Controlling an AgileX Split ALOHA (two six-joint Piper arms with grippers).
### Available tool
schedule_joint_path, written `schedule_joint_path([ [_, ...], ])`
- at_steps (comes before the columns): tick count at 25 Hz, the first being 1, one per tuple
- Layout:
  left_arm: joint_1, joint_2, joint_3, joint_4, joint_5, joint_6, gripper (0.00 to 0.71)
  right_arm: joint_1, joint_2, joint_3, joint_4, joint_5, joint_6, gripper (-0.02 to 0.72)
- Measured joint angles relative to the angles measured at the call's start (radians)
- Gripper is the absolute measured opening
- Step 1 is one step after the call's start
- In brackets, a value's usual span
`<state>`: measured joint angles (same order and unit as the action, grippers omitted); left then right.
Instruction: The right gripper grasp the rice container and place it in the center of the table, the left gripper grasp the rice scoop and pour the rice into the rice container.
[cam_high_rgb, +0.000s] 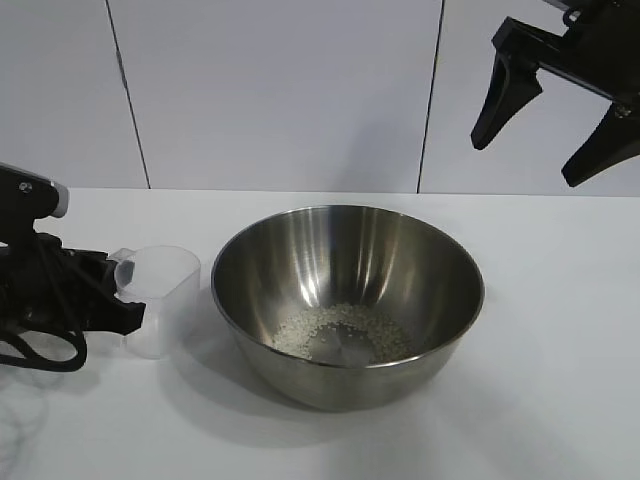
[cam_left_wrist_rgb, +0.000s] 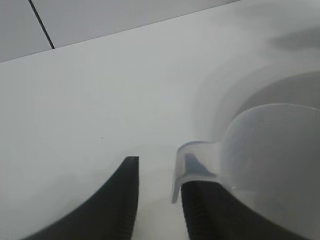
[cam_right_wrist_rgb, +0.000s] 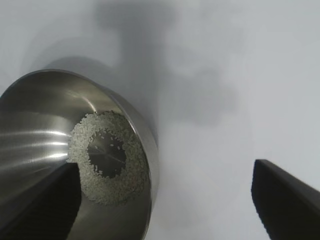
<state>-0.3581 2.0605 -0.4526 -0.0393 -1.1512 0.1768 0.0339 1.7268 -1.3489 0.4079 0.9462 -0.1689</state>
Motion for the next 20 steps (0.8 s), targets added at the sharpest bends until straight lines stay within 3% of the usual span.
schedule_joint_path([
  [4, 0.000, 0.000, 0.025, -0.011, 0.000, 0.000, 0.391, 0.000, 0.000, 0.000, 0.000, 0.000, 0.000, 0.638],
  [12, 0.000, 0.000, 0.056, -0.027, 0.000, 0.000, 0.425, 0.000, 0.000, 0.000, 0.000, 0.000, 0.000, 0.638],
  [20, 0.000, 0.000, 0.109, -0.027, 0.000, -0.047, 0.556, 0.000, 0.000, 0.000, 0.000, 0.000, 0.000, 0.638],
])
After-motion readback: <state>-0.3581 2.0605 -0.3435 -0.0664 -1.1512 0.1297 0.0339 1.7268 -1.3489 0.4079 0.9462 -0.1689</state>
